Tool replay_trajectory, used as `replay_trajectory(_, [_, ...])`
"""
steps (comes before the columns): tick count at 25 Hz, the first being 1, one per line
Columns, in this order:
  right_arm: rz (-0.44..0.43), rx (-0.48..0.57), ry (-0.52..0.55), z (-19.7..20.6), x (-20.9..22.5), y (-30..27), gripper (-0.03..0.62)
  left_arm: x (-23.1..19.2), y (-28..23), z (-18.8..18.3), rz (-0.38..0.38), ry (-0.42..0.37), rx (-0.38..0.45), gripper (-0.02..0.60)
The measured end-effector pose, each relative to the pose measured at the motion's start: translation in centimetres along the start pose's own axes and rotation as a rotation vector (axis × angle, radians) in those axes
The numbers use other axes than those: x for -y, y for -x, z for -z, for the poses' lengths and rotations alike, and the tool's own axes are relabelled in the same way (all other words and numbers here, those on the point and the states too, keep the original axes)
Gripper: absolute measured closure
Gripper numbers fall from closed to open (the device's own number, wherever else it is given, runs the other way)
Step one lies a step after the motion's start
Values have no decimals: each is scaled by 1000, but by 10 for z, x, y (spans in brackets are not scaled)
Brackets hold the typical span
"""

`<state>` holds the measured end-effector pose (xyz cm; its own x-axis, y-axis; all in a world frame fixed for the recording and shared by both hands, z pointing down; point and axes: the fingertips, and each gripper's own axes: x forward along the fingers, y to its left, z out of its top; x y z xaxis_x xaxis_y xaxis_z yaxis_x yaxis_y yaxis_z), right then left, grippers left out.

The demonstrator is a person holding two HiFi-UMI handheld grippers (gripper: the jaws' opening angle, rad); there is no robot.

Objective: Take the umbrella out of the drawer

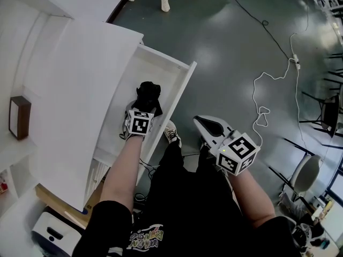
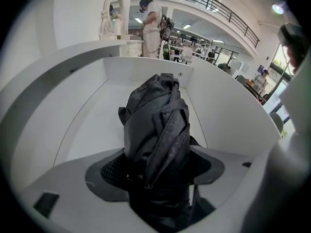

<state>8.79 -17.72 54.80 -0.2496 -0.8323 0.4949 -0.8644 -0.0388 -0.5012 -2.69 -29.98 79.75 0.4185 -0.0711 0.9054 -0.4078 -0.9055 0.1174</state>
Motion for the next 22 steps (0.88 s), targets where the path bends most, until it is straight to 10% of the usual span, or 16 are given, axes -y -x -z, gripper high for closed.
replay_trajectory(22, [-19, -7, 12, 12, -5, 11, 591, -6, 1, 2, 4, -5, 15, 268])
